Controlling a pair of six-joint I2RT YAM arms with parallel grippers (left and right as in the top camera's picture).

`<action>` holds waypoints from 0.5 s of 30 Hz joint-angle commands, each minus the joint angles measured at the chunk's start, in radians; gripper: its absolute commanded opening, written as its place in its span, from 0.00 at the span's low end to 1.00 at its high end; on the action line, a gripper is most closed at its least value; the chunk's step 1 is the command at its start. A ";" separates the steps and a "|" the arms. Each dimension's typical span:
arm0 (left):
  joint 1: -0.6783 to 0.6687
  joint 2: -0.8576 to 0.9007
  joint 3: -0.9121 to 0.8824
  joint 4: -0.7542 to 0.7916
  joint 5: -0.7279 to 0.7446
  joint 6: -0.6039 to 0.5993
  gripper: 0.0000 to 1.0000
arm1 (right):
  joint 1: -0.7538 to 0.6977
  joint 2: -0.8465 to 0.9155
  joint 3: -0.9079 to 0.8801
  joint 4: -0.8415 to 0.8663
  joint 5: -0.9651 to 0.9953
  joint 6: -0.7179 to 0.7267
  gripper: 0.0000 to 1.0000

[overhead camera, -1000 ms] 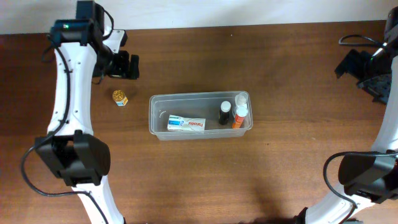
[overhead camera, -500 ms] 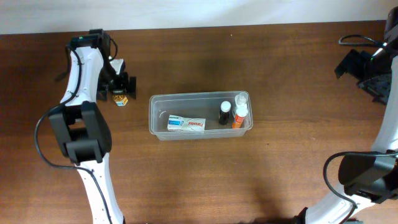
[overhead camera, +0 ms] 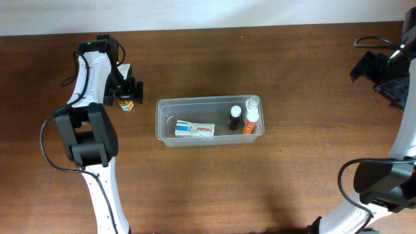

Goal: Pack container
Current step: 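Move left gripper to the small gold-lidded jar and grasp it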

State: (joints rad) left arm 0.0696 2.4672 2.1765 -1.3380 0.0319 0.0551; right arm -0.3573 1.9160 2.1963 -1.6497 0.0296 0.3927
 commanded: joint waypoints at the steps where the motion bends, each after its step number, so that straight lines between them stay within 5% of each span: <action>1: 0.005 0.020 -0.003 -0.001 -0.011 -0.010 0.85 | 0.003 -0.006 0.012 0.000 0.009 0.005 0.98; 6: 0.005 0.020 -0.003 -0.005 -0.011 0.002 0.55 | 0.003 -0.006 0.012 0.000 0.009 0.005 0.98; 15: 0.005 0.020 -0.003 -0.035 -0.040 0.101 0.54 | 0.003 -0.006 0.012 0.000 0.009 0.005 0.98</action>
State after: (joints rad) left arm 0.0696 2.4672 2.1765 -1.3685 0.0158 0.1017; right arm -0.3573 1.9160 2.1963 -1.6497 0.0296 0.3927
